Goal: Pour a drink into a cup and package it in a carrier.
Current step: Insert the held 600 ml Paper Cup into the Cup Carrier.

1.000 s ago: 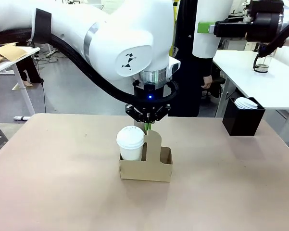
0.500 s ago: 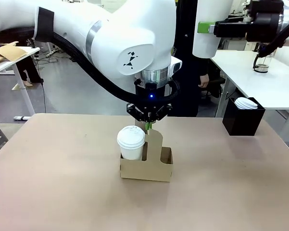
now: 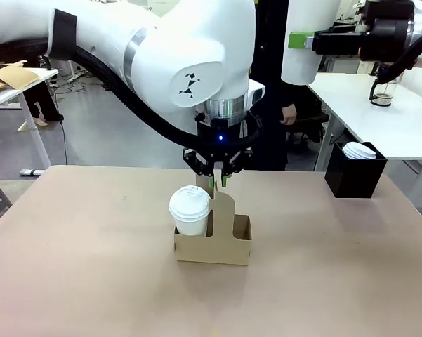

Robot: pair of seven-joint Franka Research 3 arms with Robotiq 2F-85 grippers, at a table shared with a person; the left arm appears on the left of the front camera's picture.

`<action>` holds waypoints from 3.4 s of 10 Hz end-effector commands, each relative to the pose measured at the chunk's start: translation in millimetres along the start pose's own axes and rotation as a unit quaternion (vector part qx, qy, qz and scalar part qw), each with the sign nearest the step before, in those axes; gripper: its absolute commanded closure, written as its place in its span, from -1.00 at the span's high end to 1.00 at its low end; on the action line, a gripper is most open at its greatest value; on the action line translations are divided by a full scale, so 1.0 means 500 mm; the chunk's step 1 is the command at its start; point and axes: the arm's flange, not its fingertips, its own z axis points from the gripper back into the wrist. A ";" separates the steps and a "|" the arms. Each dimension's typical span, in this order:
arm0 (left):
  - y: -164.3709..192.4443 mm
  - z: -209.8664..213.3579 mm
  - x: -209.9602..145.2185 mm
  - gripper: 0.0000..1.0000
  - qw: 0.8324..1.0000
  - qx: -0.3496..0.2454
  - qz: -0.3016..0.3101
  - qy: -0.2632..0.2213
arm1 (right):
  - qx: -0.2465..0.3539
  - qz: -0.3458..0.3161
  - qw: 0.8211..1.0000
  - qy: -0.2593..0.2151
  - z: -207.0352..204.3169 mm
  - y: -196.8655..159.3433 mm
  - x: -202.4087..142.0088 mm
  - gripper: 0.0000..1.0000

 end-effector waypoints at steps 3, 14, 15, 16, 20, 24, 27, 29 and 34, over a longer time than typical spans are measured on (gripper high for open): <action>0.091 0.116 -0.018 1.00 0.996 -0.062 -0.057 -0.016 | 0.090 -0.020 0.996 0.016 0.009 -0.039 -0.039 0.60; 0.400 0.211 -0.073 1.00 0.955 -0.087 -0.273 -0.080 | 0.152 0.020 0.987 0.050 -0.021 -0.076 -0.295 0.60; 0.423 0.192 -0.087 1.00 0.954 -0.075 -0.273 -0.096 | 0.152 0.020 0.987 0.050 -0.021 -0.076 -0.295 0.60; 0.433 0.166 -0.079 1.00 0.942 -0.100 -0.310 -0.082 | 0.147 0.017 0.987 0.057 -0.021 -0.080 -0.310 0.60; 0.596 0.126 -0.100 1.00 0.917 -0.129 -0.358 -0.122 | 0.287 0.060 0.956 -0.011 -0.130 -0.062 -0.389 0.60; 0.725 0.061 -0.129 1.00 0.867 -0.153 -0.451 -0.148 | 0.359 0.052 0.932 -0.013 -0.202 -0.021 -0.469 0.60; 0.693 0.137 -0.066 1.00 0.882 -0.139 -0.425 -0.147 | 0.367 0.046 0.929 -0.005 -0.222 -0.012 -0.513 0.60; 0.693 0.137 -0.066 1.00 0.882 -0.139 -0.425 -0.147 | 0.371 0.035 0.928 -0.005 -0.232 -0.011 -0.545 0.60; 0.693 0.137 -0.066 1.00 0.882 -0.139 -0.425 -0.147 | 0.376 -0.006 0.927 -0.011 -0.264 -0.022 -0.627 0.60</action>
